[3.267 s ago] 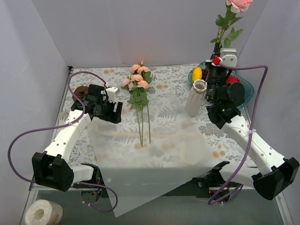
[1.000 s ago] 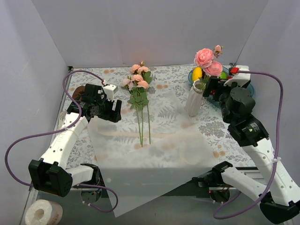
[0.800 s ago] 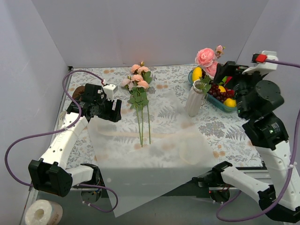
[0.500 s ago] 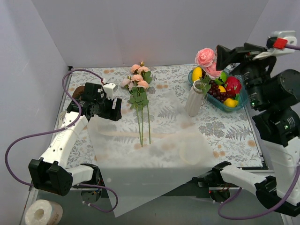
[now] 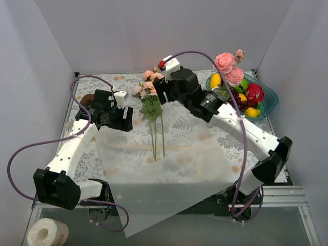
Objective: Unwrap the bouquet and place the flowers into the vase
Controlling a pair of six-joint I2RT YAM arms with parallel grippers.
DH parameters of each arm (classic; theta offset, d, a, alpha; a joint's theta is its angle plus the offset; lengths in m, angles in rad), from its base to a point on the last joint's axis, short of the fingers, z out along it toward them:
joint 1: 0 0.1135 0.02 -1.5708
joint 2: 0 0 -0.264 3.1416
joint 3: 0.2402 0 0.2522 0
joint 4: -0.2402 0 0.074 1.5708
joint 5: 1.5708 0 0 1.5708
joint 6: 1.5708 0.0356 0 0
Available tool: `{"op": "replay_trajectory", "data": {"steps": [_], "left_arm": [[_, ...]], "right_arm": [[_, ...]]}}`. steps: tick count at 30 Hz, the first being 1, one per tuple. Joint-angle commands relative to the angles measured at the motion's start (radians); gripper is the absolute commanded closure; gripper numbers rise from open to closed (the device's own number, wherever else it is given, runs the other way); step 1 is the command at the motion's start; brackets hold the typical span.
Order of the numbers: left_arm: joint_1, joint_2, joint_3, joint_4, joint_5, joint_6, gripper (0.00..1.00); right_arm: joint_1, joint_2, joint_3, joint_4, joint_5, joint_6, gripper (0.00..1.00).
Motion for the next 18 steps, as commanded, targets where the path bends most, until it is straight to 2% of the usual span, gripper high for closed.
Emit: {"op": "replay_trajectory", "data": {"steps": [1,4,7,18], "left_arm": [[0.013,0.003,0.022,0.015,-0.064,-0.021,0.25],[0.030,0.025,0.026,0.019,-0.110,-0.050,0.25],[0.056,0.037,0.023,0.015,-0.097,-0.056,0.24],[0.065,-0.020,0.012,-0.002,-0.081,-0.027,0.17]], "right_arm": [[0.000,0.071,-0.087,0.031,-0.091,0.161,0.21],[0.000,0.187,-0.109,0.014,-0.128,0.214,0.27],[0.000,0.292,-0.121,0.022,-0.180,0.262,0.31],[0.003,0.489,-0.075,0.080,-0.232,0.328,0.31]]}}
